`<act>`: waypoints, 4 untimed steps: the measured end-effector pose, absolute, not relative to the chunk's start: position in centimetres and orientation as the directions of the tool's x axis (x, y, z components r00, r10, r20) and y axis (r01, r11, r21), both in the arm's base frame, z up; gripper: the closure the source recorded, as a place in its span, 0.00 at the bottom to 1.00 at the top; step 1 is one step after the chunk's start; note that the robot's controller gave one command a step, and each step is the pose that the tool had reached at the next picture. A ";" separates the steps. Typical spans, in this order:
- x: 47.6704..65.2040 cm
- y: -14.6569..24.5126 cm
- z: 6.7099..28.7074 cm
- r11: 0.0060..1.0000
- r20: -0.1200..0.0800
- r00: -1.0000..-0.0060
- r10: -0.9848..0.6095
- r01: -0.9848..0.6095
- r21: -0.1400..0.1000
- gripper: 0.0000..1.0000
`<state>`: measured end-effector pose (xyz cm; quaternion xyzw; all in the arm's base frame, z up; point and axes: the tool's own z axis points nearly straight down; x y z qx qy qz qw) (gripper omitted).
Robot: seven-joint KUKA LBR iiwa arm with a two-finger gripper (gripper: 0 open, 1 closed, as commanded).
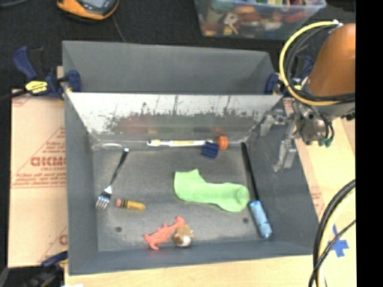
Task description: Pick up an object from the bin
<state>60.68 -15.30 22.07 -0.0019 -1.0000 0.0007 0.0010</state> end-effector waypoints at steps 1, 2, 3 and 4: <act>60.8 -15.2 22.6 1.000 -0.005 -1.000 -0.001 -0.001 -0.003 0.00; 57.4 -7.5 8.2 0.997 -0.007 -0.997 0.083 0.083 0.000 0.00; 57.0 -7.6 12.5 0.983 -0.018 -0.983 0.185 0.185 -0.002 0.00; 54.4 -4.3 9.9 0.967 -0.005 -0.967 0.256 0.256 0.002 0.00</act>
Offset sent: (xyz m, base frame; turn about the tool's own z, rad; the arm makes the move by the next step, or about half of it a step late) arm -0.0369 0.0846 -0.1507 0.0848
